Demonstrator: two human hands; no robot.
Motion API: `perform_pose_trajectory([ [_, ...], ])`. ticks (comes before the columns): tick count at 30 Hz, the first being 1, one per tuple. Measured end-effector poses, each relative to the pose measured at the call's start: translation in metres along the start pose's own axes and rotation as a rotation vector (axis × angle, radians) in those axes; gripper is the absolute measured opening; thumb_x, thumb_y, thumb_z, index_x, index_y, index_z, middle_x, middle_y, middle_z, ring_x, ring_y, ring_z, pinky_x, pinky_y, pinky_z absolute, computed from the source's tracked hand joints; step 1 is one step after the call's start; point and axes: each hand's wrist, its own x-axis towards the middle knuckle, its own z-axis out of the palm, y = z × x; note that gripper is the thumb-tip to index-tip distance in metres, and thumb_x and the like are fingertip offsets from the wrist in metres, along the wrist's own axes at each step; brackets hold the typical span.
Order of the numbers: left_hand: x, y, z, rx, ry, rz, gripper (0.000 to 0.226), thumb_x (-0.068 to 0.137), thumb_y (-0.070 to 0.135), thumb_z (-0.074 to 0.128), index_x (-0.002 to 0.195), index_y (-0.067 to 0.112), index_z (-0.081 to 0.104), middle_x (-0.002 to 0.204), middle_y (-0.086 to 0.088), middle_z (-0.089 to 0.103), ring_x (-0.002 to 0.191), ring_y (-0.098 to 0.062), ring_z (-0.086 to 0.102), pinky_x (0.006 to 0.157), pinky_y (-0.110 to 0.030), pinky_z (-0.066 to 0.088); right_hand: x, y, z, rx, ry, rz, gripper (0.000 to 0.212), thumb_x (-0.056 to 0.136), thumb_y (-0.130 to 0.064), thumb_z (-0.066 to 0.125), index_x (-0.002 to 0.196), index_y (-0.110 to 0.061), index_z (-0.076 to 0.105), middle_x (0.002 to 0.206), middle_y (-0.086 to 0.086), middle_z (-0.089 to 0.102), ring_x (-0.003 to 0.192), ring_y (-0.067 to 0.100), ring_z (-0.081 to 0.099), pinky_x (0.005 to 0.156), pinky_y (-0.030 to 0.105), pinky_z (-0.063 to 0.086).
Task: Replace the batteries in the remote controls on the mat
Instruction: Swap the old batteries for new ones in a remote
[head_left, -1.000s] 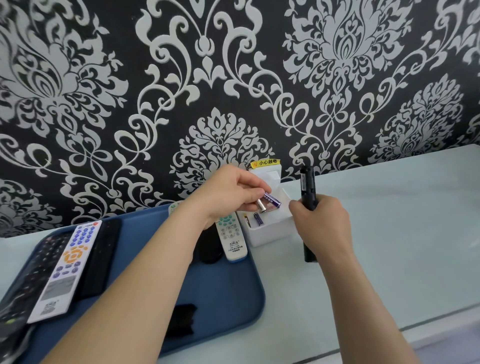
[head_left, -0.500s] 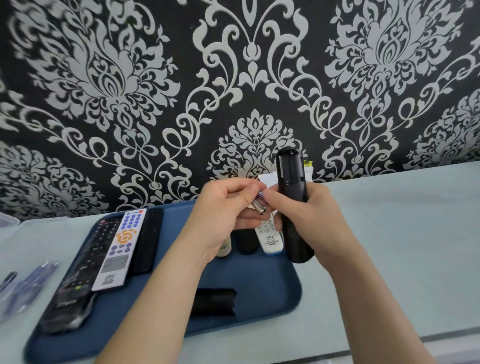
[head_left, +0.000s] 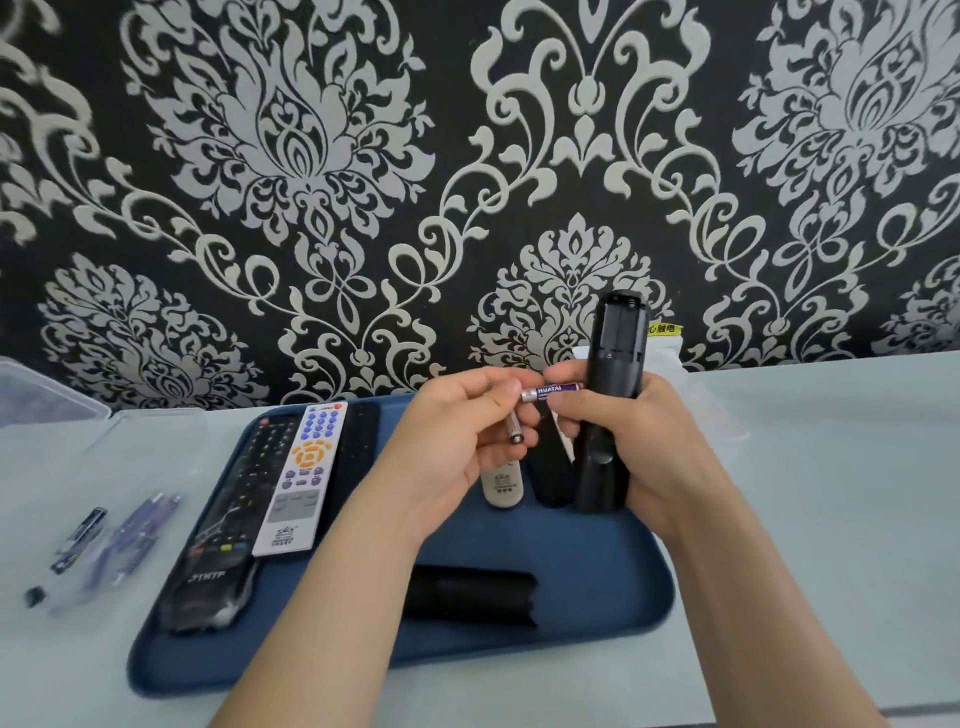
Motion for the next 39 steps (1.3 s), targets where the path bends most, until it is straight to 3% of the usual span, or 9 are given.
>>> perform_pose_trajectory([
  [8, -0.006, -0.005, -0.008, 0.189, -0.025, 0.053, 0.008, 0.094, 0.008, 0.057, 0.099, 0.014, 0.06, 0.076, -0.007, 0.069, 0.066, -0.018, 0.064, 0.07, -0.032, 0.052, 0.005, 0.011, 0.016, 0.191, -0.055, 0.067, 0.022, 0.089, 0.0, 0.063, 0.11, -0.006, 0.066, 0.058, 0.011, 0.049, 0.053, 0.022, 0.053, 0.055, 0.035, 0.049],
  [16, -0.005, -0.005, 0.003, 0.223, -0.115, 0.14, 0.029, 0.099, 0.006, 0.047, 0.115, 0.024, 0.064, 0.075, -0.008, 0.064, 0.072, -0.019, 0.064, 0.083, -0.043, 0.054, 0.0, 0.01, 0.009, 0.121, -0.04, 0.019, 0.018, 0.092, -0.009, 0.063, 0.107, 0.0, 0.066, 0.062, 0.015, 0.052, 0.05, 0.02, 0.049, 0.052, 0.031, 0.048],
  [22, 0.001, -0.005, 0.011, 0.3, -0.186, 0.129, 0.039, 0.097, 0.006, 0.051, 0.129, 0.027, 0.058, 0.072, -0.002, 0.064, 0.067, -0.016, 0.06, 0.067, -0.025, 0.051, -0.004, 0.001, -0.008, 0.029, 0.01, 0.003, 0.015, 0.088, -0.007, 0.068, 0.103, -0.002, 0.067, 0.059, 0.008, 0.055, 0.047, 0.012, 0.051, 0.047, 0.021, 0.045],
  [26, 0.005, -0.01, 0.024, 0.305, -0.156, 0.135, 0.032, 0.097, 0.005, 0.05, 0.123, 0.022, 0.057, 0.067, -0.002, 0.057, 0.061, -0.015, 0.054, 0.059, -0.02, 0.047, -0.005, 0.0, -0.019, -0.005, 0.064, 0.026, 0.019, 0.086, -0.008, 0.07, 0.104, -0.003, 0.067, 0.061, 0.004, 0.057, 0.051, 0.012, 0.05, 0.049, 0.022, 0.043],
  [29, 0.017, -0.012, 0.037, 0.313, -0.069, 0.148, 0.033, 0.1, 0.002, 0.037, 0.115, 0.021, 0.061, 0.063, 0.0, 0.048, 0.058, -0.012, 0.044, 0.054, -0.019, 0.041, -0.006, -0.009, -0.033, -0.018, 0.245, -0.02, 0.009, 0.085, -0.003, 0.067, 0.094, -0.005, 0.069, 0.068, 0.006, 0.06, 0.049, 0.012, 0.049, 0.049, 0.023, 0.043],
  [32, 0.041, -0.007, 0.047, 0.61, 0.049, 0.19, 0.036, 0.098, 0.005, 0.036, 0.102, 0.023, 0.067, 0.05, 0.012, 0.051, 0.046, -0.008, 0.035, 0.046, -0.021, 0.03, -0.006, -0.017, -0.06, -0.285, 0.426, -0.056, 0.009, 0.085, -0.003, 0.062, 0.086, -0.008, 0.07, 0.067, 0.003, 0.06, 0.046, 0.011, 0.049, 0.05, 0.02, 0.044],
  [34, 0.057, -0.005, 0.056, 0.92, 0.034, 0.221, 0.029, 0.096, 0.014, 0.043, 0.098, 0.026, 0.07, 0.06, 0.012, 0.06, 0.041, -0.002, 0.04, 0.047, -0.023, 0.032, -0.008, -0.016, -0.078, -0.484, 0.464, -0.008, 0.01, 0.085, -0.01, 0.061, 0.086, -0.006, 0.069, 0.066, 0.003, 0.058, 0.049, 0.014, 0.052, 0.055, 0.024, 0.045],
  [36, 0.069, -0.007, 0.064, 1.154, -0.022, 0.221, 0.021, 0.094, 0.026, 0.051, 0.099, 0.028, 0.071, 0.079, 0.013, 0.062, 0.06, 0.002, 0.053, 0.058, -0.024, 0.04, -0.008, -0.01, -0.088, -0.632, 0.455, 0.067, 0.02, 0.085, -0.018, 0.06, 0.085, 0.002, 0.065, 0.065, 0.007, 0.058, 0.052, 0.02, 0.053, 0.059, 0.03, 0.046],
  [39, 0.082, -0.014, 0.073, 1.374, -0.093, 0.138, 0.018, 0.089, 0.039, 0.058, 0.099, 0.03, 0.071, 0.094, 0.011, 0.065, 0.081, -0.009, 0.058, 0.068, -0.028, 0.046, -0.009, -0.008, -0.096, -0.783, 0.417, 0.161, 0.026, 0.083, -0.023, 0.059, 0.076, 0.002, 0.059, 0.063, 0.006, 0.06, 0.059, 0.025, 0.056, 0.065, 0.036, 0.052],
])
